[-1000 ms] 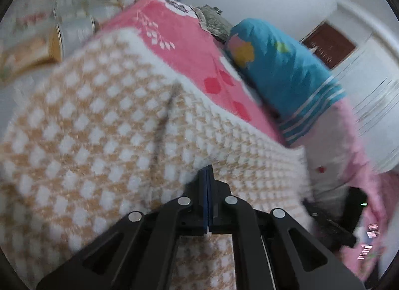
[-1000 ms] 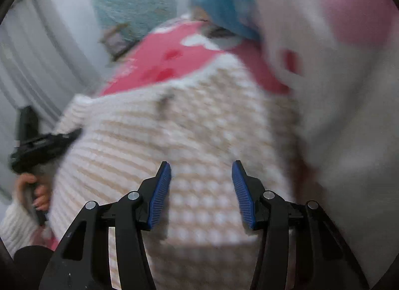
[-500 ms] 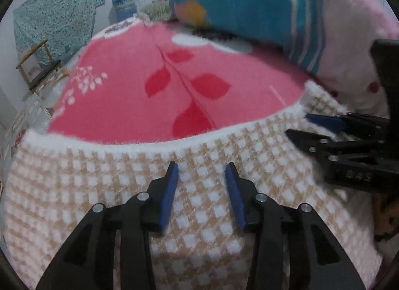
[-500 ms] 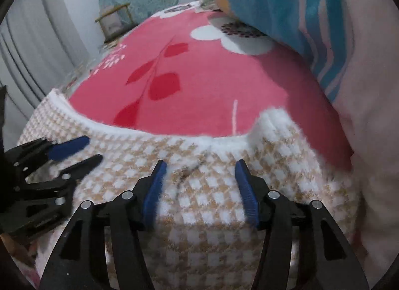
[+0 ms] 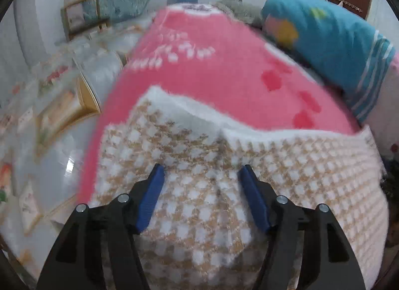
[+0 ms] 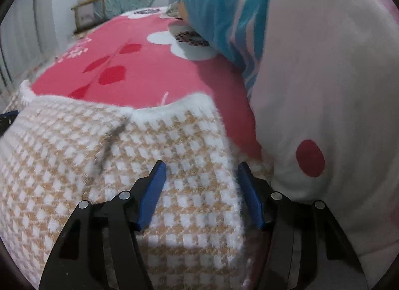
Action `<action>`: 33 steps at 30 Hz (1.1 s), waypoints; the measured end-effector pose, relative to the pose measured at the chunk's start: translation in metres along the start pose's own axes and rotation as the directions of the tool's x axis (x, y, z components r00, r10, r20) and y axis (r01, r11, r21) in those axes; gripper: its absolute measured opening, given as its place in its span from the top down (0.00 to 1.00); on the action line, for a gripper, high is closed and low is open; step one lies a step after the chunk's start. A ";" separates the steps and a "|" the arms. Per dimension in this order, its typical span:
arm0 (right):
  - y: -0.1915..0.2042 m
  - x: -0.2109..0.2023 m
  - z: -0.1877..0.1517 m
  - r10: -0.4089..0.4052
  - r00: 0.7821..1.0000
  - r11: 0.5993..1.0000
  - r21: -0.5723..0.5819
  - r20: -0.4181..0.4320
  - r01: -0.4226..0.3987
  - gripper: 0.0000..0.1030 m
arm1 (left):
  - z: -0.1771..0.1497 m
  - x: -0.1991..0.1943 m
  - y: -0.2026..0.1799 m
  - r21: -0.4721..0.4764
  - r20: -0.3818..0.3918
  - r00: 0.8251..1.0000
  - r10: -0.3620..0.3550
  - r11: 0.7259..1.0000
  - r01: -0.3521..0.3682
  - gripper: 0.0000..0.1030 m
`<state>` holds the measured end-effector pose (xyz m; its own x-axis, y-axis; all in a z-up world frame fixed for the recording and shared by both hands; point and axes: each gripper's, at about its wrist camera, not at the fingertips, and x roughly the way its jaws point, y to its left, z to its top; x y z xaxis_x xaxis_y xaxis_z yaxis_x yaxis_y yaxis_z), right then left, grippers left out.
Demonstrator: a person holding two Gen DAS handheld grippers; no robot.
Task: Fold large clothes
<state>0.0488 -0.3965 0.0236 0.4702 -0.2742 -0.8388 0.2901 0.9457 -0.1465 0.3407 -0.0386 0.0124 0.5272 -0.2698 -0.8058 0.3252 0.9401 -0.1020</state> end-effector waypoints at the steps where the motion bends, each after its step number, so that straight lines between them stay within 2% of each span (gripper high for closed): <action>1: -0.007 0.002 0.000 0.033 0.999 0.999 0.028 -0.009 -0.033 0.46 | 0.004 -0.002 -0.003 0.017 -0.009 1.000 0.010 1.000 -0.009 0.38; 4: -0.008 -0.003 0.003 0.044 0.999 0.999 0.030 -0.015 -0.044 0.46 | 0.007 -0.008 0.007 -0.011 -0.024 0.999 -0.038 0.999 0.037 0.38; 5: -0.009 -0.010 0.005 0.048 0.999 0.998 0.040 -0.023 -0.047 0.53 | 0.010 -0.015 0.008 -0.014 -0.016 0.999 -0.044 0.999 0.044 0.38; 7: -0.017 -0.043 0.007 0.088 0.996 0.992 0.090 0.020 -0.089 0.59 | 0.009 -0.041 0.004 -0.031 0.050 0.998 -0.039 0.999 0.041 0.41; 8: -0.015 -0.060 0.006 0.116 0.991 0.987 0.101 0.065 -0.122 0.57 | 0.004 -0.062 -0.003 -0.024 0.108 0.991 -0.083 0.996 0.086 0.41; 9: -0.014 -0.079 0.005 0.159 0.981 0.981 0.096 0.115 -0.170 0.55 | -0.005 -0.084 -0.012 0.005 0.160 0.974 -0.160 0.987 0.161 0.40; 10: -0.012 -0.092 0.005 0.205 0.968 0.973 0.081 0.144 -0.218 0.52 | -0.012 -0.096 -0.022 0.041 0.176 0.964 -0.201 0.980 0.197 0.40; 11: -0.006 -0.104 0.004 0.279 0.947 0.956 0.047 0.162 -0.289 0.46 | -0.020 -0.105 -0.034 0.096 0.166 0.959 -0.231 0.971 0.217 0.40; 12: 0.004 -0.107 0.003 0.329 0.934 0.943 0.007 0.137 -0.333 0.43 | -0.030 -0.106 -0.051 0.173 0.117 0.961 -0.251 0.958 0.229 0.39; 13: 0.014 -0.104 0.003 0.351 0.931 0.936 -0.024 0.099 -0.350 0.39 | -0.036 -0.098 -0.061 0.209 0.058 0.968 -0.244 0.951 0.227 0.37; 14: 0.030 -0.092 -0.002 0.374 0.927 0.926 -0.068 0.013 -0.372 0.37 | -0.043 -0.083 -0.070 0.229 -0.023 0.971 -0.237 0.944 0.236 0.28; 15: 0.043 -0.072 -0.011 0.369 0.926 0.923 -0.088 -0.083 -0.376 0.37 | -0.058 -0.055 -0.081 0.266 -0.122 0.974 -0.190 0.939 0.217 0.22; 16: 0.053 -0.048 -0.025 0.324 0.938 0.938 -0.090 -0.121 -0.335 0.36 | -0.066 -0.045 -0.085 0.296 -0.098 0.983 -0.158 0.938 0.181 0.20; 18: 0.060 -0.040 -0.044 0.259 0.966 0.960 -0.103 -0.028 -0.260 0.33 | -0.074 -0.038 -0.093 0.329 -0.057 0.992 -0.110 0.936 0.122 0.20; 20: 0.062 -0.048 -0.043 0.229 0.973 0.968 -0.096 -0.027 -0.231 0.33 | -0.073 -0.041 -0.092 0.304 -0.062 0.991 -0.115 0.944 0.129 0.20; 23: 0.060 -0.046 -0.034 0.250 0.966 0.964 -0.080 -0.059 -0.255 0.33 | -0.070 -0.042 -0.091 0.307 -0.078 0.989 -0.123 0.941 0.142 0.20; 26: 0.047 -0.061 -0.022 0.285 0.958 0.958 -0.031 -0.032 -0.286 0.33 | -0.065 -0.060 -0.089 0.280 -0.028 0.992 -0.126 0.951 0.129 0.23; 27: 0.043 -0.069 -0.021 0.324 0.946 0.946 -0.018 -0.007 -0.324 0.34 | -0.063 -0.069 -0.087 0.268 -0.006 0.988 -0.152 0.952 0.148 0.23; 30: 0.039 -0.084 -0.025 0.434 0.900 0.901 -0.020 0.027 -0.434 0.34 | -0.071 -0.097 -0.087 0.238 0.096 0.959 -0.267 0.942 0.238 0.24; 31: 0.046 -0.081 -0.026 0.466 0.885 0.884 -0.044 0.005 -0.465 0.34 | -0.074 -0.096 -0.092 0.240 0.078 0.954 -0.290 0.934 0.264 0.24; 32: 0.054 -0.076 -0.028 0.457 0.889 0.887 -0.066 -0.016 -0.457 0.33 | -0.076 -0.092 -0.096 0.251 0.044 0.954 -0.296 0.928 0.276 0.23; 33: 0.065 -0.067 -0.032 0.413 0.910 0.904 -0.105 -0.036 -0.414 0.33 | -0.081 -0.074 -0.107 0.287 -0.040 0.966 -0.255 0.923 0.255 0.21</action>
<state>0.0098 -0.3110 0.0539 0.5177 0.1472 -0.8428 -0.0197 0.9869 0.1602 0.2032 -0.1019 0.0357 0.3955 -0.4919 -0.7757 0.6602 0.7393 -0.1322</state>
